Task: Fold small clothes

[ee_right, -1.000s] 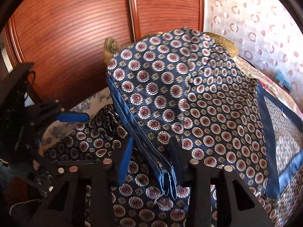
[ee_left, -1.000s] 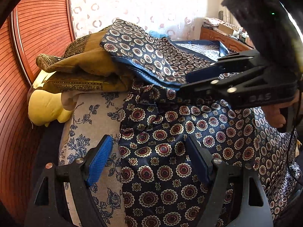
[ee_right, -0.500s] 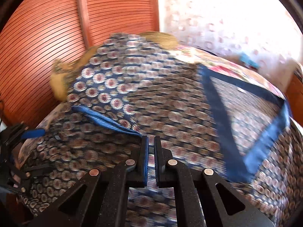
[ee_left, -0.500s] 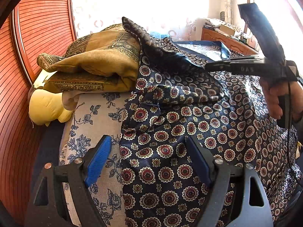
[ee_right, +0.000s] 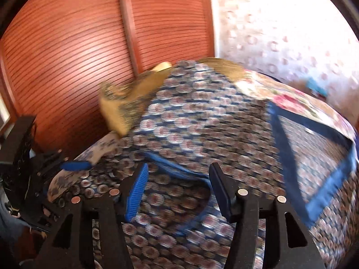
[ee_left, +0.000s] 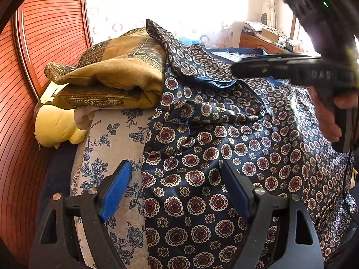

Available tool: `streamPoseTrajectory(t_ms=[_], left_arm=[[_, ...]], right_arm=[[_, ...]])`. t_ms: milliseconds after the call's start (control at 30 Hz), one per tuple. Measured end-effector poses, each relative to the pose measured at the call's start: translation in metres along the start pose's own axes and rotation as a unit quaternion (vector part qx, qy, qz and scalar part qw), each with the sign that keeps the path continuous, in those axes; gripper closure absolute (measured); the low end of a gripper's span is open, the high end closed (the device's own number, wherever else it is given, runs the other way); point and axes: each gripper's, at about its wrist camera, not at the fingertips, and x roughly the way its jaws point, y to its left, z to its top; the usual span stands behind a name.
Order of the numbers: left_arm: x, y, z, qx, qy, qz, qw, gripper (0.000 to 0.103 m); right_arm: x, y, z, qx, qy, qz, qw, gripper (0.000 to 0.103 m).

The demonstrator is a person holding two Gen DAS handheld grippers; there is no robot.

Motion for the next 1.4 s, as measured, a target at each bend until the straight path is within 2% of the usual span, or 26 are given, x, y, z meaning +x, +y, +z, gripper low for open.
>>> streamPoseTrajectory(t_ms=[133,233,267,333,367,433,567,667,700,767,867,900,933,1033,1133,1267,1400], left_arm=[[-0.008,0.006,0.0,-0.029,-0.016,-0.014,0.9993,0.021],[-0.013,0.008,0.001,-0.039,-0.028,-0.013,0.9988,0.021],[-0.014,0.008,0.002,-0.038,-0.029,-0.01,0.9988,0.021],[-0.016,0.007,0.003,-0.034,-0.032,-0.005,0.9989,0.021],[-0.018,0.004,0.004,-0.031,-0.035,-0.004,0.9989,0.021],[-0.021,0.001,0.005,-0.028,-0.04,-0.004,0.9988,0.021],[-0.027,-0.005,0.01,-0.026,-0.049,-0.01,0.9984,0.021],[-0.026,-0.01,0.012,-0.021,-0.051,-0.011,0.9984,0.021],[-0.026,-0.01,0.013,-0.02,-0.051,-0.011,0.9985,0.021],[-0.025,-0.012,0.015,-0.018,-0.05,-0.011,0.9985,0.021],[-0.021,-0.013,0.016,-0.018,-0.045,-0.007,0.9988,0.021],[-0.021,-0.012,0.016,-0.019,-0.044,-0.005,0.9988,0.021],[-0.02,-0.013,0.017,-0.019,-0.043,-0.004,0.9989,0.021],[-0.019,-0.01,0.018,-0.02,-0.043,0.001,0.9989,0.021],[-0.018,-0.009,0.02,-0.02,-0.043,0.01,0.9988,0.021],[-0.021,-0.009,0.027,-0.029,-0.051,0.009,0.9982,0.021],[-0.023,-0.026,0.039,-0.015,-0.057,0.004,0.9983,0.021]], right_arm=[[0.03,0.017,0.009,-0.049,0.029,0.007,0.998,0.045],[0.055,0.017,0.022,-0.068,0.047,-0.008,0.997,0.047],[0.062,0.017,0.026,-0.072,0.049,-0.01,0.996,0.052],[0.074,0.013,0.033,-0.076,0.057,-0.012,0.995,0.092],[0.076,0.009,0.035,-0.078,0.056,-0.019,0.995,0.098],[0.073,-0.003,0.042,-0.061,0.041,-0.024,0.997,0.098],[0.06,-0.045,0.049,0.02,0.01,-0.088,0.996,0.098],[0.062,-0.076,0.047,0.074,0.024,-0.124,0.989,0.098],[0.063,-0.082,0.045,0.082,0.028,-0.134,0.987,0.098],[0.06,-0.089,0.042,0.094,0.026,-0.142,0.985,0.089],[0.054,-0.086,0.04,0.102,0.013,-0.131,0.986,0.063],[0.053,-0.083,0.04,0.102,0.016,-0.127,0.987,0.048],[0.049,-0.082,0.038,0.101,0.019,-0.123,0.987,0.045],[0.034,-0.077,0.035,0.09,0.009,-0.119,0.989,0.045],[0.003,-0.08,0.025,0.082,-0.005,-0.096,0.992,0.045],[-0.048,-0.079,-0.006,0.072,-0.018,-0.095,0.993,0.04],[-0.087,-0.081,-0.048,0.069,-0.012,-0.116,0.991,0.039]])
